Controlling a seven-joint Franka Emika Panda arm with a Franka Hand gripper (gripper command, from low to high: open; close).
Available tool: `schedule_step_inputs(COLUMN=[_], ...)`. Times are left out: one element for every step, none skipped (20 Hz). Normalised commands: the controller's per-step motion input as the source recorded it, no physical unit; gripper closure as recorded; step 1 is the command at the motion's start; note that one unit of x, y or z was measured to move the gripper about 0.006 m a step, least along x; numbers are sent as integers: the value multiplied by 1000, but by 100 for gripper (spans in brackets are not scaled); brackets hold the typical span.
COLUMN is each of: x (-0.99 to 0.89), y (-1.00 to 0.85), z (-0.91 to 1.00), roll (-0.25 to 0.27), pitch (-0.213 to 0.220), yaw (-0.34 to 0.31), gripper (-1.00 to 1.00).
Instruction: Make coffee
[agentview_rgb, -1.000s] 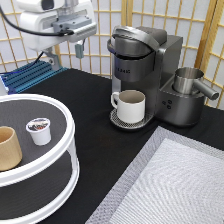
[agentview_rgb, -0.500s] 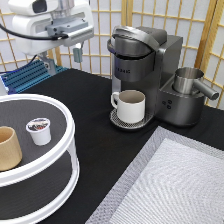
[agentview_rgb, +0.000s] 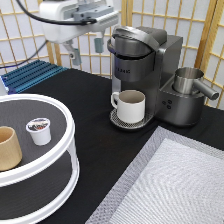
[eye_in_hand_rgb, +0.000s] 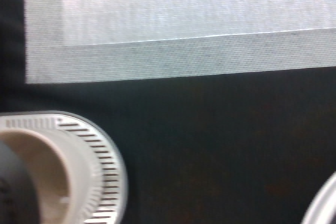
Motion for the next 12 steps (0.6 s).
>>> schedule_step_inputs(x=[809,780,709,577,520,520,517,463,383,403,389,366], y=[500,506,457,351,360,409,426,400,417,494,537,546], z=[557,563,566,549,566,566,531,503,469,560,680,829], roll=[163,160,160,176,171,153,137,134,124,116,111,118], pitch=[204,201,191,166,140,133,123,105,80,79,72,70], yaw=[0,0,0,-4,-13,-20,-26,-33,-40,-43,-45,-43], gripper=[-100,-100,-100,-100,-100,-100,-100,-100,-100,-100,-100,-100])
